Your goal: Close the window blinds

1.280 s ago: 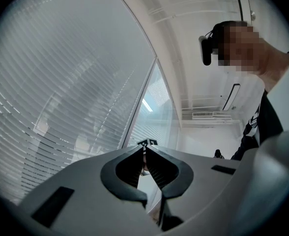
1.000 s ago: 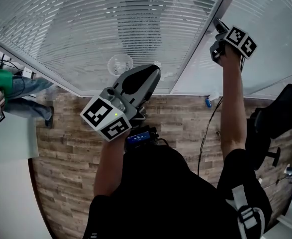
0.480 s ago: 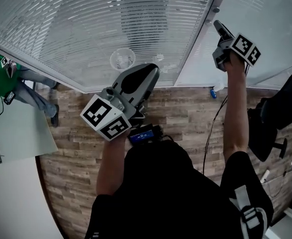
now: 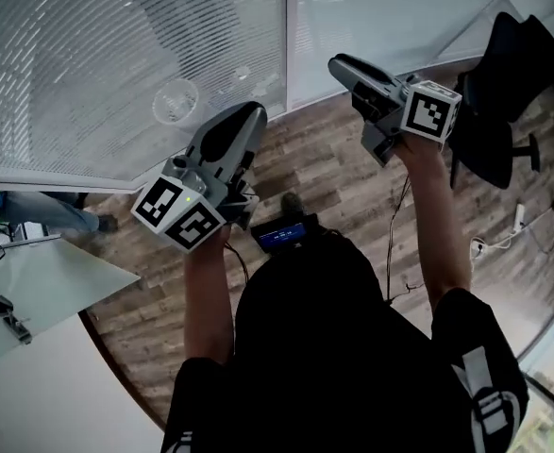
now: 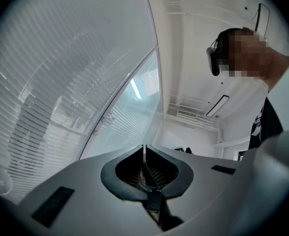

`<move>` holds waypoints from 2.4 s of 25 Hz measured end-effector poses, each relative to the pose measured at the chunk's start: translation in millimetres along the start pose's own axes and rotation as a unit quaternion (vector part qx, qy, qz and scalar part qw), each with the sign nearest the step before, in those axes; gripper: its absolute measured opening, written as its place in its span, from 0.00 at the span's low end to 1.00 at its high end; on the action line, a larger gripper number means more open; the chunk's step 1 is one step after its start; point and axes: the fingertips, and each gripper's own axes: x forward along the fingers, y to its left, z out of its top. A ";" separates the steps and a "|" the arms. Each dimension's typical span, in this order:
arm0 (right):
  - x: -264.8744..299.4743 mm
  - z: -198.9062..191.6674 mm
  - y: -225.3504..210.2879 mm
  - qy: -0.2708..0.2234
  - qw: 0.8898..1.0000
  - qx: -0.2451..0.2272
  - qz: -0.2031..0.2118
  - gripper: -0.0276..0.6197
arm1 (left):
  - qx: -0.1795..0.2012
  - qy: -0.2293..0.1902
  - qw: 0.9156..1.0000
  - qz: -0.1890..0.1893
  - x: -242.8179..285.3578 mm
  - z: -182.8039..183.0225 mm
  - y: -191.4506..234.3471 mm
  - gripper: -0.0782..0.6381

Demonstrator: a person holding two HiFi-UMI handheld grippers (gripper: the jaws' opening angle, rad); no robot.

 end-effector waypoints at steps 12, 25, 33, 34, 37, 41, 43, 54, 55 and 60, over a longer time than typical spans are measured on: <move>-61.1 -117.4 103.3 0.051 0.997 0.062 0.015 0.24 | -0.049 0.014 0.998 -0.042 -55.4 -57.3 -75.0 0.13; -149.3 -132.7 92.3 0.095 0.978 0.141 0.122 0.24 | -0.035 0.000 0.996 0.077 -19.3 -102.9 -137.9 0.13; -196.8 -164.2 74.9 0.141 0.962 0.173 0.158 0.24 | -0.066 0.031 0.988 0.134 -9.5 -171.8 -189.3 0.13; -197.9 -166.3 76.0 0.143 0.960 0.177 0.162 0.24 | -0.077 0.032 0.987 0.134 -8.5 -175.3 -191.8 0.13; -205.2 -173.5 85.1 0.146 0.957 0.180 0.172 0.24 | -0.105 0.025 0.986 0.131 -11.3 -179.2 -201.4 0.13; -211.8 -178.9 98.8 0.149 0.958 0.172 0.173 0.24 | -0.107 0.016 0.985 0.131 -21.1 -175.6 -204.2 0.13; -220.5 -182.7 107.6 0.152 0.961 0.158 0.167 0.24 | -0.107 0.010 0.986 0.126 -28.9 -177.2 -211.9 0.13; -282.5 -236.4 147.2 0.178 0.969 0.141 0.095 0.24 | -0.146 -0.042 0.984 0.088 -75.7 -194.6 -245.8 0.13; -289.1 -239.4 149.4 0.177 0.970 0.140 0.087 0.24 | -0.148 -0.046 0.984 0.083 -77.8 -195.1 -249.8 0.13; -313.5 -243.8 160.3 0.164 0.977 0.126 0.057 0.24 | -0.159 -0.059 0.983 0.066 -89.1 -201.2 -264.8 0.13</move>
